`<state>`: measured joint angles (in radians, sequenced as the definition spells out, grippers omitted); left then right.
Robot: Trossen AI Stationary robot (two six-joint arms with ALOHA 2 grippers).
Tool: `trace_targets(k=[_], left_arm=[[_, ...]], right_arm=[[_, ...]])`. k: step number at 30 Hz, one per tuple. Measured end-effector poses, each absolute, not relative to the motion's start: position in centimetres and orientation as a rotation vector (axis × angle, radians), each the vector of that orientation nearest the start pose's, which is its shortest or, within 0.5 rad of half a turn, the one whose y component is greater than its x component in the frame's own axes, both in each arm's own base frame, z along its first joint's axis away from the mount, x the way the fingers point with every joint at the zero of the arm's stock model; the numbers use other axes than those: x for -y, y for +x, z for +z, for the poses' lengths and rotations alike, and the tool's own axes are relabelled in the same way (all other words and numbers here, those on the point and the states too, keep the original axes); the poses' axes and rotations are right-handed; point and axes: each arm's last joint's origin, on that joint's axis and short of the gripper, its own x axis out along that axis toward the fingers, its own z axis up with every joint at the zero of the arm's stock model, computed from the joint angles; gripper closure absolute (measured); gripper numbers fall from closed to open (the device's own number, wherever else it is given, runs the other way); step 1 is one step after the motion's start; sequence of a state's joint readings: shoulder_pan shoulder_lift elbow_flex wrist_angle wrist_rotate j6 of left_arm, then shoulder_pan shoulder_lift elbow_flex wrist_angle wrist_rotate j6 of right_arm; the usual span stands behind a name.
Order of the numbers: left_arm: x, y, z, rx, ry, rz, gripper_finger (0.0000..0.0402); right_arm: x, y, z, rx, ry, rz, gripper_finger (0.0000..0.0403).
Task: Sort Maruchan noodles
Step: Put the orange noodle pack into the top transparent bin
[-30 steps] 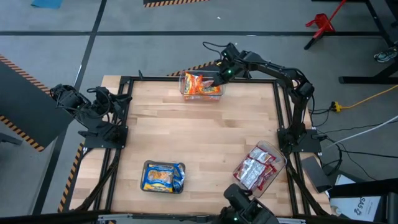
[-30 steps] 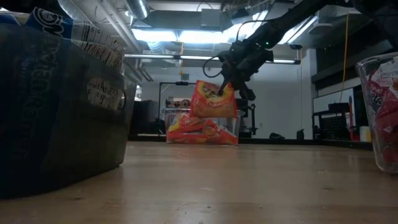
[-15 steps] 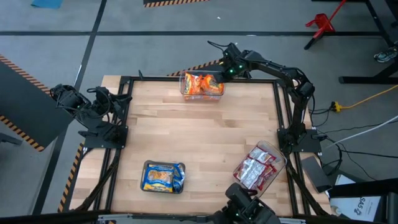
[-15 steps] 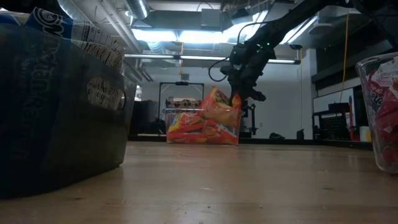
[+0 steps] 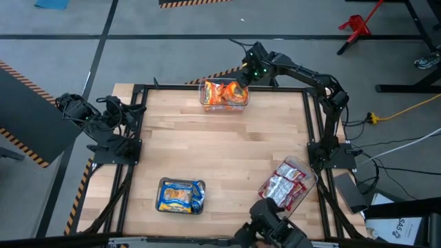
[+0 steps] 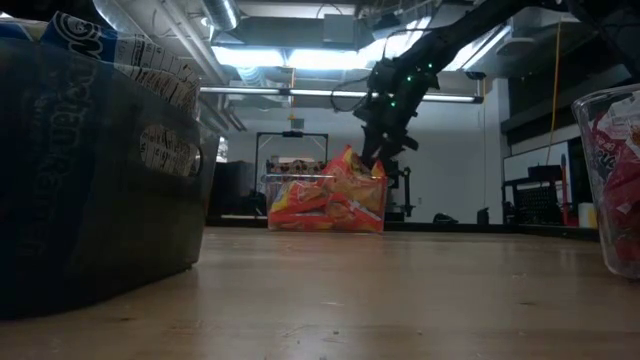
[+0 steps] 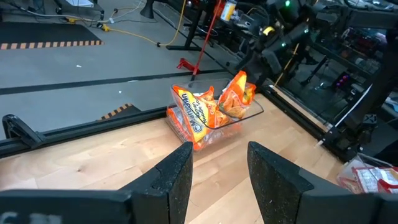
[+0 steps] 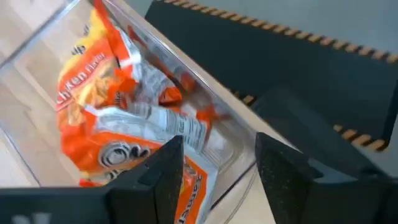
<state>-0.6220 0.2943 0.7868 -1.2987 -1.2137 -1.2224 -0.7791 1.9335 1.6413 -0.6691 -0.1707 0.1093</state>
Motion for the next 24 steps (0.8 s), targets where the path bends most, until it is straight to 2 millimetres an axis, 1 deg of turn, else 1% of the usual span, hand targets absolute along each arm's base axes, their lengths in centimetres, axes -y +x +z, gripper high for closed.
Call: trace_targets(k=[2, 4, 7, 10, 13, 16, 17, 19, 22, 24], left_arm=[[-1.7, 2.3, 29.3, -0.086, -0.517, 0.738, 0.0255], [-1.7, 2.3, 29.3, -0.085, -0.518, 0.738, 0.0255], [-1.7, 2.3, 29.3, -0.085, -0.518, 0.738, 0.0255], [-1.7, 2.3, 29.3, -0.086, -0.519, 0.737, 0.0255], [-1.7, 2.3, 29.2, -0.086, -0.518, 0.737, 0.0255], [-1.7, 2.3, 29.2, -0.086, -0.517, 0.738, 0.0255], [-1.7, 2.3, 29.2, -0.086, -0.517, 0.738, 0.0255], [-1.7, 2.3, 29.2, -0.087, -0.517, 0.738, 0.0255], [-1.7, 2.3, 29.2, -0.087, -0.517, 0.737, 0.0255], [-1.7, 2.3, 29.2, -0.088, -0.516, 0.737, 0.0255]], right_arm=[[29.0, 30.7, 26.4, -0.835, 0.494, -0.588, 0.0218], [28.5, 31.3, 26.7, -0.843, 0.431, -0.525, 0.0220], [27.0, 32.5, 26.8, -0.870, 0.342, -0.398, 0.0229], [25.3, 33.7, 26.8, -0.904, 0.219, -0.328, 0.0235], [24.0, 34.8, 26.8, -0.959, 0.044, -0.365, 0.0235], [23.3, 35.3, 26.8, -1.030, -0.114, -0.450, 0.0224], [23.2, 35.2, 27.0, -1.055, -0.137, -0.467, 0.0219], [22.8, 35.0, 27.7, -1.064, -0.141, -0.445, 0.0207], [22.0, 34.6, 29.8, -0.986, -0.110, -0.355, 0.0198], [21.4, 34.4, 30.8, -0.956, -0.088, -0.297, 0.0197]])
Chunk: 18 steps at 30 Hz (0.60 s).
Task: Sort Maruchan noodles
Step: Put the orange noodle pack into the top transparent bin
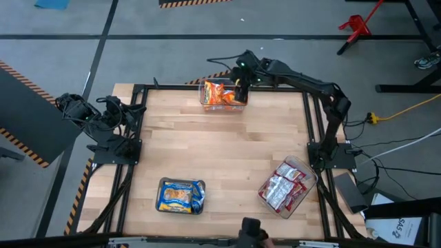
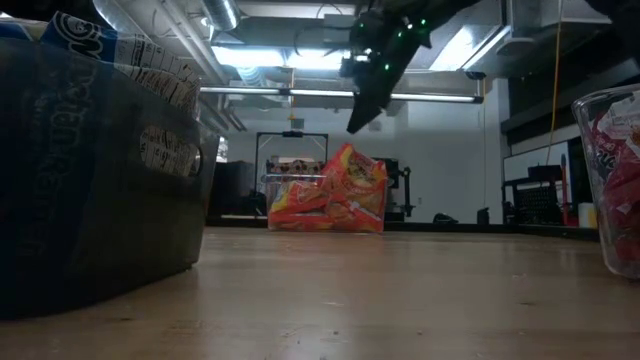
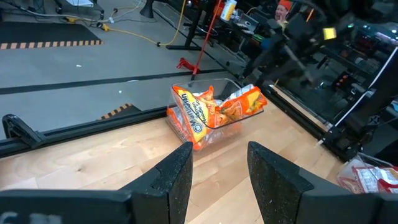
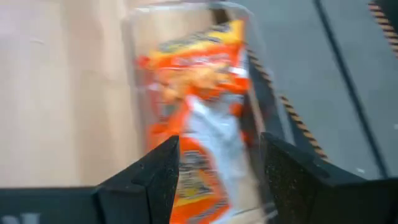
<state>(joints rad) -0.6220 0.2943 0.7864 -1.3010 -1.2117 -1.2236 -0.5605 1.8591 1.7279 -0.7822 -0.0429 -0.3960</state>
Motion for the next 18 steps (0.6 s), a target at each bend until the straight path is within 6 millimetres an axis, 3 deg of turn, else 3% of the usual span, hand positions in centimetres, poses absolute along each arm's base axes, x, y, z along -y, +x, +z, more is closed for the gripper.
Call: trace_targets(k=[4, 10, 18], left_arm=[[-1.7, 2.3, 29.2, -0.086, -0.516, 0.738, 0.0255], [-1.7, 2.3, 29.2, -0.088, -0.512, 0.738, 0.0255], [-1.8, 2.2, 29.1, -0.100, -0.491, 0.744, 0.0255]], right_arm=[[20.0, 34.2, 31.5, -0.937, -0.043, -0.219, 0.0196], [18.4, 35.1, 30.4, -1.008, -0.085, -0.228, 0.0196], [19.8, 35.1, 28.2, -1.018, -0.161, -0.396, 0.0196]])
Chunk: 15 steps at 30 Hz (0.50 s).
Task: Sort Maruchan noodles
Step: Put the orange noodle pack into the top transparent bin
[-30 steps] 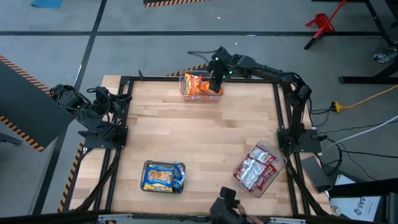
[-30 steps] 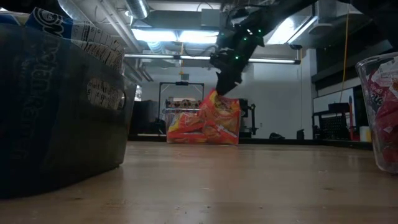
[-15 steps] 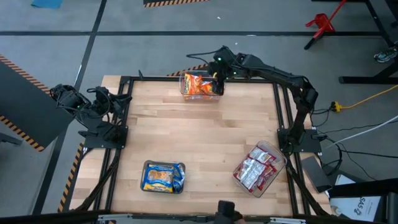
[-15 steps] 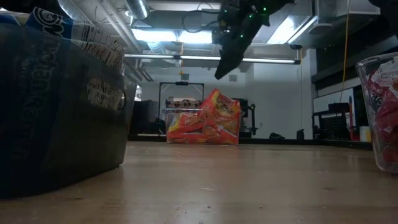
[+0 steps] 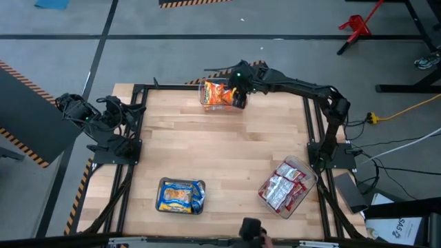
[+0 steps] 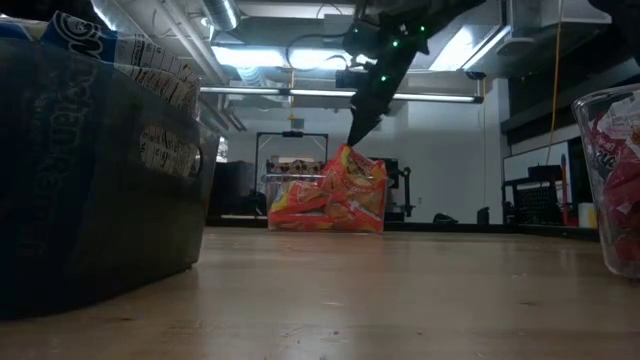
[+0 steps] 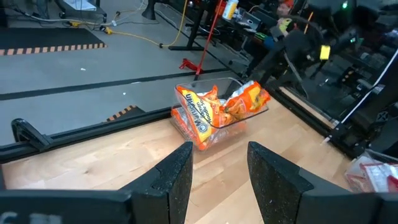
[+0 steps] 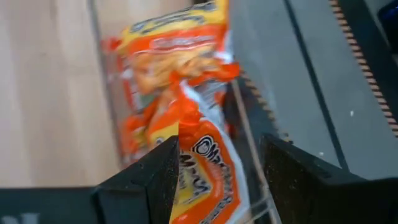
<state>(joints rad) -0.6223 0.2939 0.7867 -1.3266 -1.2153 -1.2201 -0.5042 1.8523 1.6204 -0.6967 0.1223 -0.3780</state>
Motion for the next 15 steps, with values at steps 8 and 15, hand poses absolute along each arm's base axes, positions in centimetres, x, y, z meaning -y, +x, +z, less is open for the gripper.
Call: trace_targets(k=[8, 15], left_arm=[[-1.9, 2.1, 29.1, -0.060, -0.532, 0.766, 0.0255], [-2.0, 2.0, 29.3, 0.068, -0.592, 0.822, 0.0255]], right_arm=[[24.4, 33.6, 27.7, -0.926, -0.131, -0.484, 0.0196], [27.8, 33.2, 25.0, -0.907, -0.068, -0.494, 0.0196]])
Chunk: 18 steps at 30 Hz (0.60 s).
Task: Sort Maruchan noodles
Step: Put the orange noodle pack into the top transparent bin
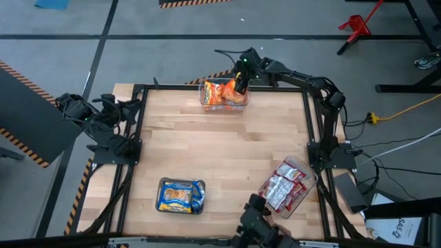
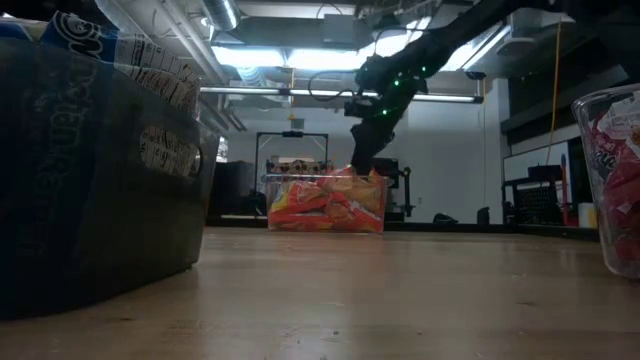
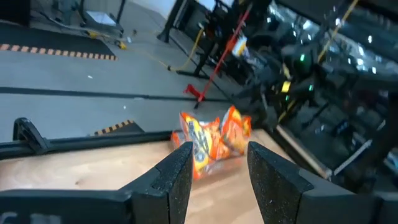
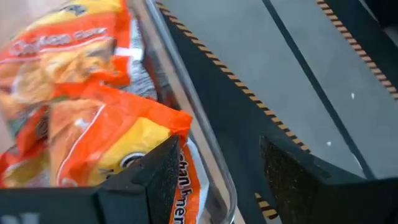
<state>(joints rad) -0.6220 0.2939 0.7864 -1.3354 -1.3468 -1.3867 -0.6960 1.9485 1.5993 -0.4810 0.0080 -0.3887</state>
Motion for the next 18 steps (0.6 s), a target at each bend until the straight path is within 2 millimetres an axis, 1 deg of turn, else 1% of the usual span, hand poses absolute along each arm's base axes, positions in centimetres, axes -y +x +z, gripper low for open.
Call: trace_targets(k=[2, 4, 7, 9, 12, 15, 16, 18], left_arm=[[-2.1, 1.9, 29.4, 0.105, -0.597, 0.837, 0.0255], [-2.2, 1.9, 29.5, 0.143, -0.587, 0.856, 0.0255], [-2.2, 1.9, 29.6, 0.184, -0.574, 0.876, 0.0255], [-2.2, 1.8, 29.6, 0.201, -0.581, 0.881, 0.0255], [-2.2, 1.8, 29.6, 0.210, -0.588, 0.882, 0.0255], [-2.2, 1.8, 29.6, 0.205, -0.591, 0.880, 0.0255], [-2.2, 1.8, 29.6, 0.205, -0.591, 0.880, 0.0255], [-2.2, 1.8, 29.6, 0.205, -0.591, 0.880, 0.0255]], right_arm=[[28.2, 33.2, 24.8, -0.887, -0.032, -0.513, 0.0196], [28.5, 33.2, 25.0, -0.849, -0.002, -0.516, 0.0196], [28.7, 33.3, 26.0, -0.815, 0.024, -0.517, 0.0196], [28.7, 33.4, 27.0, -0.782, 0.035, -0.504, 0.0196], [28.3, 33.3, 29.3, -0.713, 0.059, -0.460, 0.0196], [27.1, 33.2, 31.3, -0.633, 0.094, -0.377, 0.0196], [26.8, 33.3, 31.4, -0.633, 0.102, -0.353, 0.0196], [26.1, 33.7, 30.7, -0.677, 0.122, -0.324, 0.0196]])
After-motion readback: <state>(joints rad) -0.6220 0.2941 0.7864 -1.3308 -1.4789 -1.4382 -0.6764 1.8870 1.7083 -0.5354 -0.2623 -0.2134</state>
